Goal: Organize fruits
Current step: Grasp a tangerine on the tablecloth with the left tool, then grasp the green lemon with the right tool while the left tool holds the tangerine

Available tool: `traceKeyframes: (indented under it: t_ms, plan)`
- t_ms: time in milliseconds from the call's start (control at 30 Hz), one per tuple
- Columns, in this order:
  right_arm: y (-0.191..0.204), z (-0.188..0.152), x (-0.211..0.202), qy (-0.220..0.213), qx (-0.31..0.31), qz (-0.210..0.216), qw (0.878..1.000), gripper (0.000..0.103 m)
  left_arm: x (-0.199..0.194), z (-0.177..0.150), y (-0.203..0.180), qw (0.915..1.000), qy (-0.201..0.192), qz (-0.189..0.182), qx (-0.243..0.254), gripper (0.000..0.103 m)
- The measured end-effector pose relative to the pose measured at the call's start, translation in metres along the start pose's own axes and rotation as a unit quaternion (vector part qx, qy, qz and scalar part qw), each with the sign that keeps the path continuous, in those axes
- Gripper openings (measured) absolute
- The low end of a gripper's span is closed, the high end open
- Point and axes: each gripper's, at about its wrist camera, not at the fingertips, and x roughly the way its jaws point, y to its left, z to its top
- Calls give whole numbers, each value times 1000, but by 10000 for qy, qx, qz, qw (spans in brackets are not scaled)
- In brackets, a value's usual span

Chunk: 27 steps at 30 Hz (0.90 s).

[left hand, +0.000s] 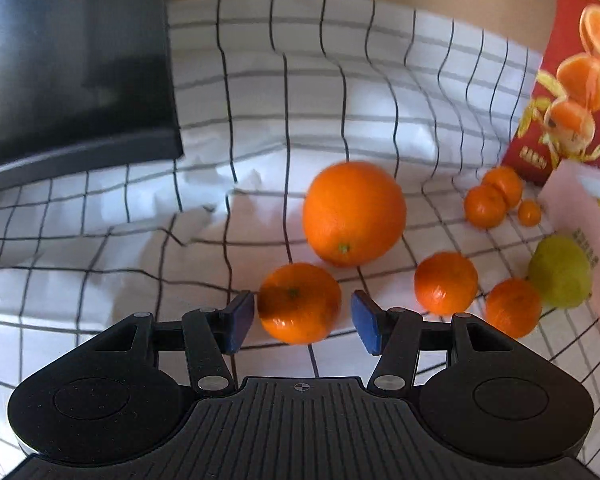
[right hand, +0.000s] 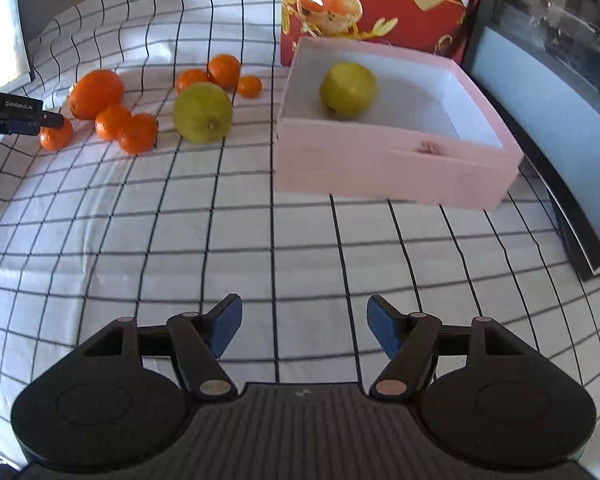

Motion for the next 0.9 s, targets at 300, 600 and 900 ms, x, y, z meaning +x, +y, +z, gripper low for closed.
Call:
traceKeyframes:
  t_ms: [300, 600, 900]
  plan:
    - [-3, -8, 0, 160, -52, -73, 9998, 70, 11, 2, 3, 9997, -7, 116, -221, 59]
    - [-4, -8, 0, 167, -121, 22, 9998, 70, -18, -19, 0, 9972, -144, -250, -689, 54]
    - [18, 15, 5, -138, -560, 378, 9976, 70, -76, -78, -39, 9914, -21, -929, -921, 54]
